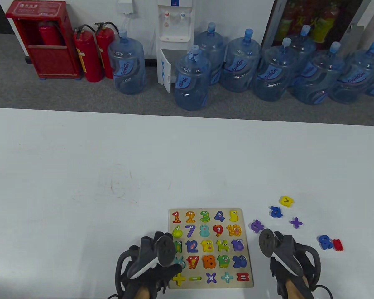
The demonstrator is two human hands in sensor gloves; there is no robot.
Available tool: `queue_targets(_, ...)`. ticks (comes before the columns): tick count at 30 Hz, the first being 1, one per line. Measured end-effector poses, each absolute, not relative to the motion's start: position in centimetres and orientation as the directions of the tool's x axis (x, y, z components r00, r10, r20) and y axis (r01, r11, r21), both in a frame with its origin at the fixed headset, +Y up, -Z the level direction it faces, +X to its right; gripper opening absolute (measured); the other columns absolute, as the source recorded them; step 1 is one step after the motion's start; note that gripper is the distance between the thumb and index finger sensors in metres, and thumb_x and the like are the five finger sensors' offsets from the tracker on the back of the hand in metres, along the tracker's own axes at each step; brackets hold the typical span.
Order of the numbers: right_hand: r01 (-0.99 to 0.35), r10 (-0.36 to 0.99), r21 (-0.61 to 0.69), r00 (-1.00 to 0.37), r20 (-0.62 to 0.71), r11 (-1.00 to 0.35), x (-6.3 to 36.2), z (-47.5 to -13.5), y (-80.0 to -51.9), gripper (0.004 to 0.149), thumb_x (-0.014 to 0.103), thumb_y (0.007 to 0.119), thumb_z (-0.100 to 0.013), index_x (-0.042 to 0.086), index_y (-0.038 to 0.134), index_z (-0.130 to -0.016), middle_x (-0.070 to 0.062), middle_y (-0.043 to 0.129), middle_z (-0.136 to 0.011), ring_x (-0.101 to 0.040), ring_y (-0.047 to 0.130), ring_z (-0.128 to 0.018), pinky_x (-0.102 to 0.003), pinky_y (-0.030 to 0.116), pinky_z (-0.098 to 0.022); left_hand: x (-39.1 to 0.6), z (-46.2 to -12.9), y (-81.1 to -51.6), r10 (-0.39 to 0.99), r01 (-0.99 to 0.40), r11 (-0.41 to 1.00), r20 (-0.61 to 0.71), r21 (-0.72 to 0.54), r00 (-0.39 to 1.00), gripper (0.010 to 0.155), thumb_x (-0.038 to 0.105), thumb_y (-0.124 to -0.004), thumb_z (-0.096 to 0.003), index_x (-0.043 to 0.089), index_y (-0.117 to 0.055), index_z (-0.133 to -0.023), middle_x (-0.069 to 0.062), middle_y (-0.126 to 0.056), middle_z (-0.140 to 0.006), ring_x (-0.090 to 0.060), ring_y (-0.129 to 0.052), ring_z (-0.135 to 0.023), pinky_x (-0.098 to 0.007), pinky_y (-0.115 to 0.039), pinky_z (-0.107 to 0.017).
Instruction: Hold math block puzzle and insert math blocks into matching slots
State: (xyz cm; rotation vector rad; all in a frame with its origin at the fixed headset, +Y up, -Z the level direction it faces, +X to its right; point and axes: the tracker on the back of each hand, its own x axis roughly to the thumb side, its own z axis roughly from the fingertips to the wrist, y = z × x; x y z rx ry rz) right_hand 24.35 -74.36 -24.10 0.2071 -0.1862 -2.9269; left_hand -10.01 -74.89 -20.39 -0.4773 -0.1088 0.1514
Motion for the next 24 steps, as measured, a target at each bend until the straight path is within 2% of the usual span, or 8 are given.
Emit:
queue_targets(5,0.166,-0.185,0.135,-0.972,-0.147,-0.977,24.7,-24.1,-74.3,0.064,0.036,0.083,-0.026,0.026,0.073,-0.088,-0.003,0.076,-0.089,-0.02,0.09,-0.063,-0.038,0.078,-0.05,-10.0,-20.4,-74.9,0.174,-0.121,0.875,0.073,-0.468,0.982,0.088,0.064,-0.066,-0.0342,0.031,-0.027,-0.106,0.003,-0.024,-0.114,-0.045,-0.034,-0.109,-0.073,-0.042,-0.072)
queue_targets(9,0.116,-0.133,0.103,-0.975,-0.18,-0.988,25.5,-24.2,-74.2,0.067,0.048,0.081,-0.021,0.023,0.078,-0.083,-0.004,0.086,-0.072,-0.013,0.099,-0.04,-0.031,0.086,-0.035,-10.0,-20.4,-74.9,0.175,-0.122,0.874,0.071,-0.47,0.982,0.088,0.064,-0.066,-0.0343,0.031,-0.027,-0.106,0.003,-0.024,-0.113,-0.045,-0.034,-0.109,-0.073,-0.042,-0.072)
queue_targets(14,0.045,-0.056,0.061,-0.98,-0.189,-0.997,25.8,-24.0,-73.3,0.067,0.055,0.073,-0.021,0.022,0.083,-0.079,-0.004,0.092,-0.066,-0.01,0.102,-0.031,-0.029,0.088,-0.027,-10.0,-20.4,-74.9,0.177,-0.124,0.874,0.071,-0.47,0.982,0.088,0.064,-0.066,-0.0342,0.031,-0.027,-0.106,0.003,-0.024,-0.113,-0.045,-0.034,-0.109,-0.073,-0.042,-0.072)
queue_targets(16,0.01,-0.012,0.016,-0.987,-0.159,-1.0,25.7,-23.6,-72.5,0.061,0.049,0.078,-0.024,0.023,0.083,-0.079,-0.003,0.091,-0.069,-0.011,0.102,-0.034,-0.03,0.088,-0.03,-10.0,-20.4,-74.9,0.178,-0.124,0.873,0.071,-0.471,0.981,0.088,0.064,-0.066,-0.0342,0.031,-0.027,-0.106,0.003,-0.024,-0.113,-0.045,-0.034,-0.109,-0.073,-0.042,-0.072)
queue_targets(17,-0.017,0.015,0.015,-0.993,-0.113,-1.0,25.4,-23.4,-72.2,0.059,0.042,0.082,-0.025,0.025,0.081,-0.081,-0.001,0.089,-0.074,-0.012,0.101,-0.043,-0.032,0.087,-0.036,-10.0,-20.4,-74.9,0.178,-0.124,0.873,0.071,-0.471,0.981,0.088,0.064,-0.066,-0.0341,0.031,-0.027,-0.106,0.003,-0.024,-0.113,-0.045,-0.034,-0.109,-0.073,-0.042,-0.072)
queue_targets(19,-0.06,0.06,0.081,-0.998,-0.002,-0.995,24.8,-23.1,-72.1,0.06,0.028,0.088,-0.026,0.031,0.076,-0.085,0.004,0.081,-0.087,-0.017,0.092,-0.068,-0.04,0.078,-0.056,-10.0,-20.4,-74.9,0.177,-0.123,0.873,0.072,-0.473,0.982,0.088,0.064,-0.066,-0.0342,0.031,-0.027,-0.106,0.003,-0.024,-0.113,-0.045,-0.034,-0.109,-0.073,-0.042,-0.072)
queue_targets(20,-0.057,0.059,0.101,-0.998,0.018,-0.993,24.7,-23.1,-72.2,0.062,0.023,0.089,-0.027,0.033,0.074,-0.086,0.006,0.077,-0.091,-0.018,0.087,-0.077,-0.042,0.074,-0.061,-10.0,-20.4,-74.9,0.177,-0.123,0.873,0.072,-0.473,0.982,0.088,0.064,-0.066,-0.0341,0.031,-0.027,-0.106,0.003,-0.024,-0.113,-0.045,-0.033,-0.109,-0.073,-0.042,-0.072)
queue_targets(24,0.055,-0.054,0.1,-0.998,0.008,-0.993,24.4,-23.3,-72.8,0.063,0.018,0.088,-0.026,0.035,0.074,-0.085,0.007,0.075,-0.092,-0.019,0.084,-0.08,-0.042,0.074,-0.061,-10.0,-20.4,-74.9,0.18,-0.126,0.872,0.072,-0.473,0.981,0.088,0.064,-0.066,-0.0342,0.031,-0.027,-0.106,0.003,-0.024,-0.113,-0.045,-0.033,-0.109,-0.073,-0.042,-0.072)
